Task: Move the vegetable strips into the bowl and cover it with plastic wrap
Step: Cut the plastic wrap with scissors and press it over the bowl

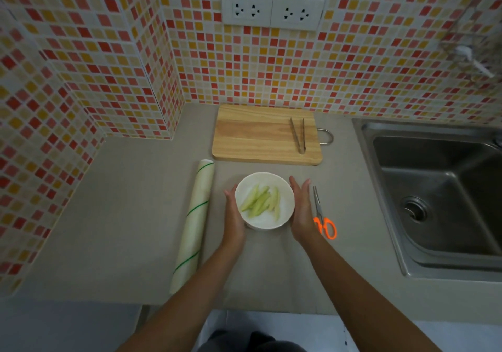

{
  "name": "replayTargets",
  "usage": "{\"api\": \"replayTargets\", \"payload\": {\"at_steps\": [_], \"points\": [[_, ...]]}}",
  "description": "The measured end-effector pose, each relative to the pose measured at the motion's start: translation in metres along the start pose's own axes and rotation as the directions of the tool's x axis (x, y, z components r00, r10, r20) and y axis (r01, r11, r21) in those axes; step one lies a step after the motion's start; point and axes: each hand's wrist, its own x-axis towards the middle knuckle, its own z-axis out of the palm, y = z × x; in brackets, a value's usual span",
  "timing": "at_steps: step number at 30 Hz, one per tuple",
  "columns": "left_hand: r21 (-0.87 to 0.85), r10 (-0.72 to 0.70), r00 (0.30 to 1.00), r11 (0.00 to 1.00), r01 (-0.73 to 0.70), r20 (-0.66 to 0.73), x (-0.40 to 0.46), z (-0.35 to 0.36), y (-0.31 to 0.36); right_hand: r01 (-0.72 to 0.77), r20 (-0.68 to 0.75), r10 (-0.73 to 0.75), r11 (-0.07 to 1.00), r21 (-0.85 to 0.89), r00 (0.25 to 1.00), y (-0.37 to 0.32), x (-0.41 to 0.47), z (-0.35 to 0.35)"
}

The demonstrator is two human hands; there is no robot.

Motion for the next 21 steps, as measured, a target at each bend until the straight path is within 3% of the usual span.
{"api": "replayTargets", "payload": {"at_steps": [3,6,9,13,18,21], "points": [[0.191,0.115,0.985,0.978,-0.089,-0.130,-0.010,-0.011,-0.013,0.006,0.013,-0.006,1.000,-0.007,1.000,-0.017,0.010,-0.002],[0.283,0.239,0.930,0.946,-0.159,-0.277,0.003,-0.016,-0.010,0.115,-0.141,-0.111,0.993,0.020,0.984,-0.025,0.008,0.000],[0.156,0.178,0.968,0.976,-0.151,-0.177,0.023,-0.010,0.005,0.187,-0.269,-0.146,0.973,0.136,0.952,-0.009,-0.008,-0.005],[0.099,0.002,1.000,0.995,-0.005,0.031,0.033,0.009,0.008,0.181,-0.250,-0.113,0.946,0.270,0.962,0.028,-0.023,0.003],[0.175,0.012,1.000,0.984,-0.012,0.002,0.026,0.014,-0.005,0.196,-0.409,-0.066,0.939,0.284,0.910,0.038,-0.015,0.019],[0.214,0.069,0.998,0.975,-0.067,0.000,0.026,0.014,-0.008,0.206,-0.409,-0.090,0.946,0.248,0.908,0.042,-0.013,0.018]]}}
